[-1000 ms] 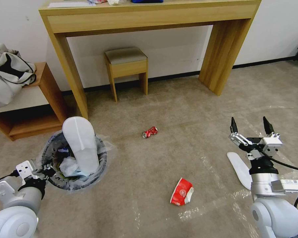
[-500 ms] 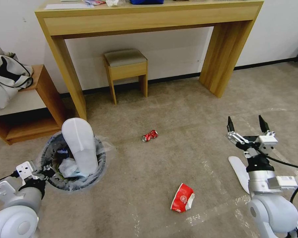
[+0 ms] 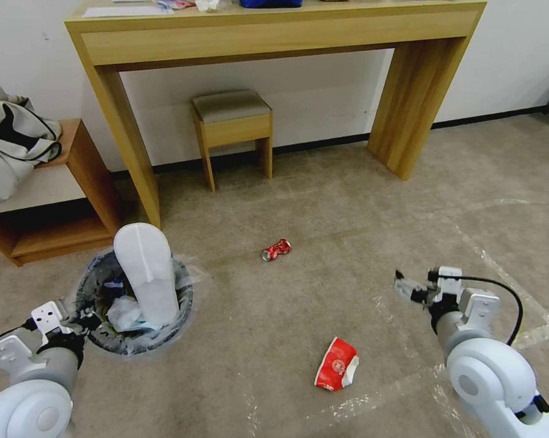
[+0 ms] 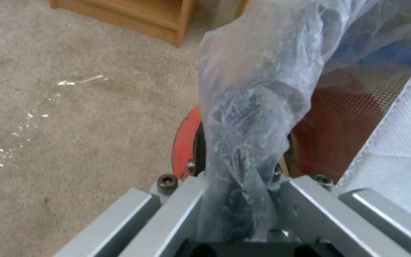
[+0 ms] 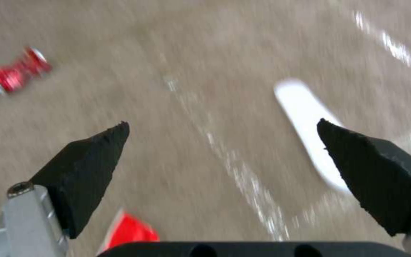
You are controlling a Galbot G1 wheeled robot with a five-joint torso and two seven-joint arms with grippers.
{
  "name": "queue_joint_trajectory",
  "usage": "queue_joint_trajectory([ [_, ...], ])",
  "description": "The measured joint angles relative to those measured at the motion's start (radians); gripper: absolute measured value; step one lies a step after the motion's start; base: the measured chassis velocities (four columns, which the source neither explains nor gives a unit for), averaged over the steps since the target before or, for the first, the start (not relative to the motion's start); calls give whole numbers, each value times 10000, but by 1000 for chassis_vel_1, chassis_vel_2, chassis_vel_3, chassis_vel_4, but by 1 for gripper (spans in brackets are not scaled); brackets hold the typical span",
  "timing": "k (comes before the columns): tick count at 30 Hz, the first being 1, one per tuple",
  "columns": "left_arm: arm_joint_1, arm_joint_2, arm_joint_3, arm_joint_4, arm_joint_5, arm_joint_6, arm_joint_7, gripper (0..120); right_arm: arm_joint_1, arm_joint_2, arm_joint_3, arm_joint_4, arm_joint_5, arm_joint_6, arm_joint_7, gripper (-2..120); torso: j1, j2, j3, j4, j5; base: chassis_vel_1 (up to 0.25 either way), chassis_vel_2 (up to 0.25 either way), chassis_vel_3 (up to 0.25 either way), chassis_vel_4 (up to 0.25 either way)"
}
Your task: Pick up the trash bin and place the garbage on the floor into it.
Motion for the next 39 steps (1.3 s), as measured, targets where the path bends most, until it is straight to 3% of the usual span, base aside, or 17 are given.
queue_joint_trajectory([
  [7, -136, -73, 70, 156, 23, -38, 15, 0, -937, 181, -237, -288, 1209, -328, 1293, 100, -2, 1, -1, -1, -1, 0, 0, 0, 0],
  [16, -183, -133, 55, 211, 49, -56, 15, 0, -395, 438, -1594, -1573, 1808, -326, 1851, 100, -1, 1, 0, -1, 0, 0, 0, 0, 0],
  [28, -200, -326, 37, 404, 215, -87, 15, 0, 670, 724, -3080, -3000, 2237, -305, 1937, 100, -2, 1, 0, -1, -4, 0, 0, 0, 0],
  [39, -286, -506, 27, 624, 344, -95, -1, 0, 1796, 1682, -4147, -4648, 1948, -42, 1624, 100, -1, 1, 1, 0, -3, 0, 0, 0, 0],
])
